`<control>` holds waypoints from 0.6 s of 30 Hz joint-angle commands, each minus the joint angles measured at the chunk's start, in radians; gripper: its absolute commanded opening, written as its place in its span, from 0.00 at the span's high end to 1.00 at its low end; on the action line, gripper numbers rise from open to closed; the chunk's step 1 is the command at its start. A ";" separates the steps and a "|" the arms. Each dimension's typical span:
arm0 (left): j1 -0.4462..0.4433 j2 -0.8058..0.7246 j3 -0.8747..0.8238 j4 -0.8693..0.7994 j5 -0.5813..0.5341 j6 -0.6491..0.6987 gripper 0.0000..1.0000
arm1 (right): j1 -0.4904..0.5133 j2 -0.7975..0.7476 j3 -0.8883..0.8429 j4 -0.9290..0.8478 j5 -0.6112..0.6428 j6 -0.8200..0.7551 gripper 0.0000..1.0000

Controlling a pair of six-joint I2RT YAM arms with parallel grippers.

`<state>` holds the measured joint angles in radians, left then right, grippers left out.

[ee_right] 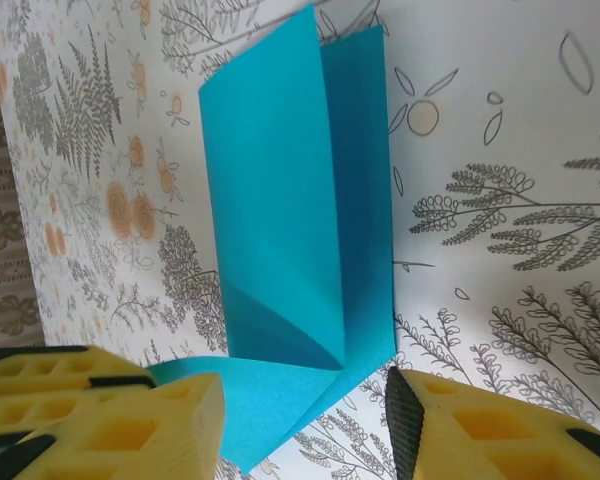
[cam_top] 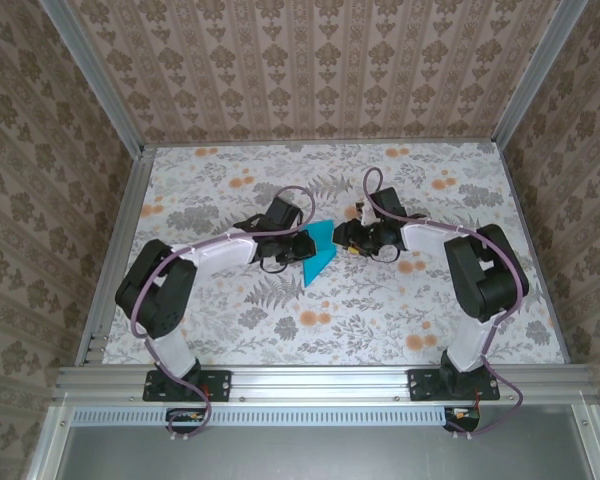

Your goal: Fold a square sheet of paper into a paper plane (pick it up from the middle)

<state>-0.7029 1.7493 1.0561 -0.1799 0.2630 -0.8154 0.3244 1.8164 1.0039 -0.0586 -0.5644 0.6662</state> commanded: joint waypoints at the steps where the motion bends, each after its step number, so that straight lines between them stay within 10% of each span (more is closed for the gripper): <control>1: 0.014 0.033 0.021 -0.007 -0.012 -0.007 0.86 | 0.008 0.039 0.013 0.015 -0.064 0.015 0.52; 18: 0.034 0.048 0.009 -0.003 -0.003 -0.005 0.87 | 0.059 0.123 0.085 -0.010 -0.164 -0.029 0.64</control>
<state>-0.6788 1.7878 1.0561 -0.1795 0.2607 -0.8154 0.3767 1.9160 1.0664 -0.0570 -0.6777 0.6571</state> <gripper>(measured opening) 0.133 0.366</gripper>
